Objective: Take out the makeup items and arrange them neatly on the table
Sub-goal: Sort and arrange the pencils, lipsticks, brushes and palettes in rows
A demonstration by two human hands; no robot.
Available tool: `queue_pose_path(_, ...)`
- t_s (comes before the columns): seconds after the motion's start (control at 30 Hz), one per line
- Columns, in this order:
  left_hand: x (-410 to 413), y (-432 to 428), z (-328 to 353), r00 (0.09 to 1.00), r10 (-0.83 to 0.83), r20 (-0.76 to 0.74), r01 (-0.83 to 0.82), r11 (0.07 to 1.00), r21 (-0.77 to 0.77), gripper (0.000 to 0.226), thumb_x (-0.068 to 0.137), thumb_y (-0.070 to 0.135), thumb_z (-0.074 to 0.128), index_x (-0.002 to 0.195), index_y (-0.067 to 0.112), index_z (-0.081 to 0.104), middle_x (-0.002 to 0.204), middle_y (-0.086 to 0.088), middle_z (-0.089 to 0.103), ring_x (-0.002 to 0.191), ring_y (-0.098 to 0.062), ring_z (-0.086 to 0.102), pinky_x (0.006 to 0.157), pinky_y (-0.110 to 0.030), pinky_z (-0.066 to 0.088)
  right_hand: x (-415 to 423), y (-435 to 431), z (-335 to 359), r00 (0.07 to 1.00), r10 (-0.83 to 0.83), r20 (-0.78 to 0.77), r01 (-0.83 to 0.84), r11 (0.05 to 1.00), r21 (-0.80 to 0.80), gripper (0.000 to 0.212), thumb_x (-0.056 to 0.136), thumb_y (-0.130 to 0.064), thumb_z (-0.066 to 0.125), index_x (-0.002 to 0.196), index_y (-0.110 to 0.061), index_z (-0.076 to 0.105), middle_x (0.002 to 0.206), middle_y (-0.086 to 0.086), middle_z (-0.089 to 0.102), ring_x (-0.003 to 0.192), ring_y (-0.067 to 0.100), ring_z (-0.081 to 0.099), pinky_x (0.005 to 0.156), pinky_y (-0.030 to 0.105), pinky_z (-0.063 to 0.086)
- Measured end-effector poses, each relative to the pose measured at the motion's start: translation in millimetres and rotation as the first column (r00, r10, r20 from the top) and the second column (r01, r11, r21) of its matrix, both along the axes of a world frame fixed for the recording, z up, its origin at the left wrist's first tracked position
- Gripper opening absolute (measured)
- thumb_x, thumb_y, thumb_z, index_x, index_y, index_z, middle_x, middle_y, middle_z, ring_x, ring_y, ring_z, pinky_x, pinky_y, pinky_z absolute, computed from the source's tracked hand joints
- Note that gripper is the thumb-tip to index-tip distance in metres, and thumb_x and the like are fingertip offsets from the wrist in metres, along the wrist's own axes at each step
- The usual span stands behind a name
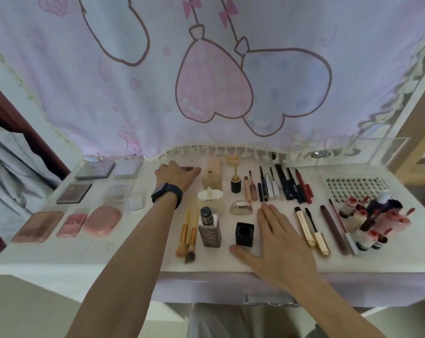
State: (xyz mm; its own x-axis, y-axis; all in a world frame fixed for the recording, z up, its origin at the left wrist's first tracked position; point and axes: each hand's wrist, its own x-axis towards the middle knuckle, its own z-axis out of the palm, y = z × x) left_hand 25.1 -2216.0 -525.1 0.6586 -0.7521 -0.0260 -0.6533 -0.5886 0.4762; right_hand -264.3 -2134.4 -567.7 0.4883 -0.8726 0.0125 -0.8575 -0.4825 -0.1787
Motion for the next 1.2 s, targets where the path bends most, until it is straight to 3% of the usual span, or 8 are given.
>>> queue_pose_path(0.1,-0.6,6.3,-7.2,0.999,-0.022,-0.032,0.020,0.997,-0.069,0.079,0.079,0.049,0.072,0.144,0.015,0.042,0.132,-0.017,0.053,0.126,-0.036,0.044,0.097,-0.040,0.042,-0.1,-0.2,-1.5,1.000,-0.002,0.025,0.002,1.000,-0.001,0.126,0.070,-0.099,-0.006,0.161,-0.012,-0.004,0.169,0.002,-0.011,0.155,0.014,-0.014,0.116,0.031,-0.017)
queue_pose_path(0.2,1.3,10.0,-11.9,0.997,-0.033,-0.067,0.023,0.989,-0.149,0.082,0.079,0.045,0.077,0.146,0.015,0.040,0.134,-0.013,0.059,0.128,-0.033,0.047,0.106,-0.040,0.043,-0.4,0.5,-1.1,0.999,0.008,0.032,-0.007,1.000,-0.014,0.125,0.071,-0.099,-0.005,0.161,-0.012,-0.002,0.170,0.003,-0.008,0.155,0.015,-0.011,0.118,0.031,-0.014)
queue_pose_path(0.47,0.2,14.2,-19.2,0.986,-0.013,-0.166,-0.029,0.968,-0.250,0.081,0.074,0.052,0.080,0.141,0.023,0.045,0.129,-0.008,0.060,0.114,-0.026,0.059,0.091,-0.030,0.048,-1.6,1.2,1.2,0.999,0.019,0.047,-0.018,1.000,-0.016,0.124,0.073,-0.097,-0.003,0.161,-0.010,0.001,0.170,0.004,-0.005,0.156,0.016,-0.009,0.118,0.031,-0.012)
queue_pose_path(0.63,-0.7,21.5,-13.5,0.986,-0.073,-0.153,0.036,0.972,-0.231,0.075,0.082,0.050,0.075,0.142,0.017,0.046,0.134,-0.011,0.059,0.122,-0.029,0.055,0.100,-0.036,0.046,-2.3,1.4,1.1,0.999,0.015,0.052,-0.014,1.000,-0.010,0.124,0.073,-0.097,-0.002,0.161,-0.011,-0.001,0.170,0.003,-0.006,0.156,0.015,-0.010,0.118,0.030,-0.013)
queue_pose_path(0.83,17.0,64.7,3.5,0.989,-0.045,0.139,0.071,0.980,-0.187,0.045,0.094,0.042,0.059,0.134,0.024,0.055,0.142,-0.011,0.051,0.133,-0.028,0.042,0.100,-0.042,0.043,-1.6,1.1,0.8,0.998,0.004,0.057,-0.003,1.000,-0.015,0.125,0.072,-0.098,-0.002,0.161,-0.011,0.000,0.170,0.002,-0.006,0.155,0.014,-0.009,0.116,0.028,-0.014)
queue_pose_path(1.0,32.1,112.5,2.3,0.884,0.032,0.467,-0.106,0.985,0.135,0.055,0.093,0.058,0.043,0.137,0.028,0.054,0.140,-0.011,0.050,0.129,-0.031,0.040,0.102,-0.046,0.035,-2.1,0.7,2.1,0.998,0.013,0.058,-0.012,1.000,-0.014,0.126,0.071,-0.099,-0.001,0.162,-0.011,0.003,0.170,0.002,-0.002,0.156,0.014,-0.006,0.117,0.028,-0.011)
queue_pose_path(1.1,25.9,128.9,-3.0,0.861,-0.005,0.508,-0.125,0.967,0.221,0.049,0.095,0.058,0.036,0.130,0.032,0.059,0.131,-0.011,0.054,0.123,-0.032,0.042,0.099,-0.046,0.033,-2.4,0.4,2.9,0.998,0.016,0.052,-0.015,1.000,-0.019,0.125,0.072,-0.098,0.001,0.162,-0.011,0.005,0.170,0.002,0.000,0.156,0.014,-0.005,0.118,0.029,-0.010)
queue_pose_path(1.2,15.0,135.9,-3.8,0.870,0.002,0.494,-0.113,0.974,0.195,0.039,0.097,0.048,0.036,0.120,0.032,0.063,0.123,-0.011,0.058,0.117,-0.032,0.045,0.096,-0.045,0.032,-2.8,1.7,3.8,0.998,0.018,0.055,-0.017,1.000,-0.024,0.124,0.073,-0.098,0.002,0.162,-0.011,0.007,0.171,0.002,0.001,0.156,0.014,-0.004,0.119,0.029,-0.008)
